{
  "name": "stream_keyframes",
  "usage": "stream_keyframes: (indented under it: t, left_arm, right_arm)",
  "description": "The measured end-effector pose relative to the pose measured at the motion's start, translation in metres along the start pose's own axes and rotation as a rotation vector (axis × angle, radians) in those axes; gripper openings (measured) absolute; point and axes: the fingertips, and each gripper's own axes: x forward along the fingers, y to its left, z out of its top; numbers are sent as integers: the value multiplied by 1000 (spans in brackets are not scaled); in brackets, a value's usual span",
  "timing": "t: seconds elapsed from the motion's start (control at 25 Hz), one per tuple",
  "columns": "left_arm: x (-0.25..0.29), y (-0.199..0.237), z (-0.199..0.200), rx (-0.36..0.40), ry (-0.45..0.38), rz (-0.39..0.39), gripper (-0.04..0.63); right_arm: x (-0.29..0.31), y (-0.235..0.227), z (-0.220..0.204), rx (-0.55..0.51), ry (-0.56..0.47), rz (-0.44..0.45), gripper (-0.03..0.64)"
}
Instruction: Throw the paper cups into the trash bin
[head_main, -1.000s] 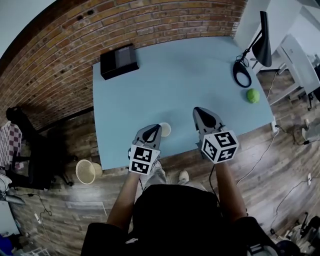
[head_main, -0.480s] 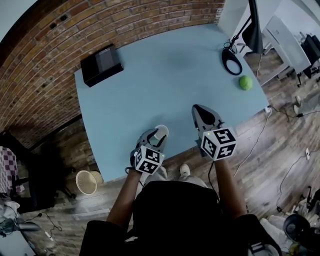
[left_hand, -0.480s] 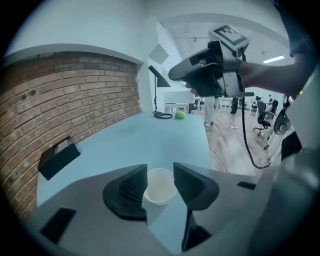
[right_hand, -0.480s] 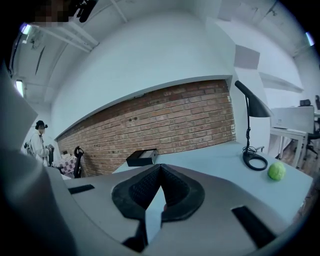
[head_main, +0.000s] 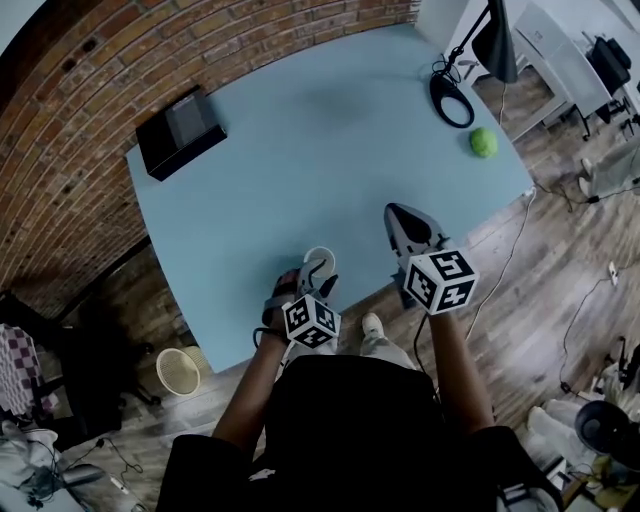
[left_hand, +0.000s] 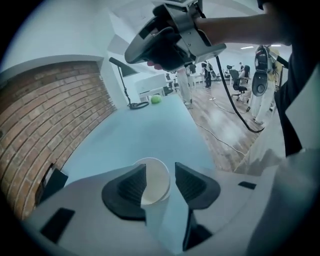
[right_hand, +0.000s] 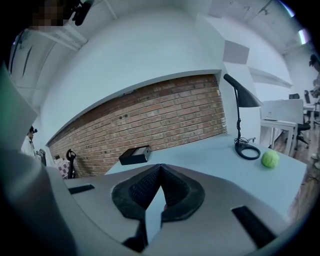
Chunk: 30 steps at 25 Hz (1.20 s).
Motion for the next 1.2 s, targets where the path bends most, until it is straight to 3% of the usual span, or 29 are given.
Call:
stream_keyframes:
  t: [0.12, 0.24, 0.32, 0.56, 0.96, 1.2]
  left_arm:
    - [6, -4, -6, 43, 23, -24, 166]
    - [9, -4, -8, 59, 29, -27, 97]
    - [10, -2, -9, 60, 28, -31, 59]
    - [10, -1, -6, 37, 17, -44, 35]
    - [-6, 10, 9, -62, -16, 10, 32]
    - [-33, 22, 32, -182, -89, 79, 31]
  right_arm:
    - [2, -1, -4, 13, 3, -3, 5]
    - [4, 0, -6, 25, 5, 1, 5]
    - [4, 0, -7, 30, 7, -1, 5]
    - [3, -2, -8, 32, 13, -1, 5]
    - [2, 2, 3, 10, 1, 57, 5]
    - [-1, 12, 11, -11, -17, 125, 5]
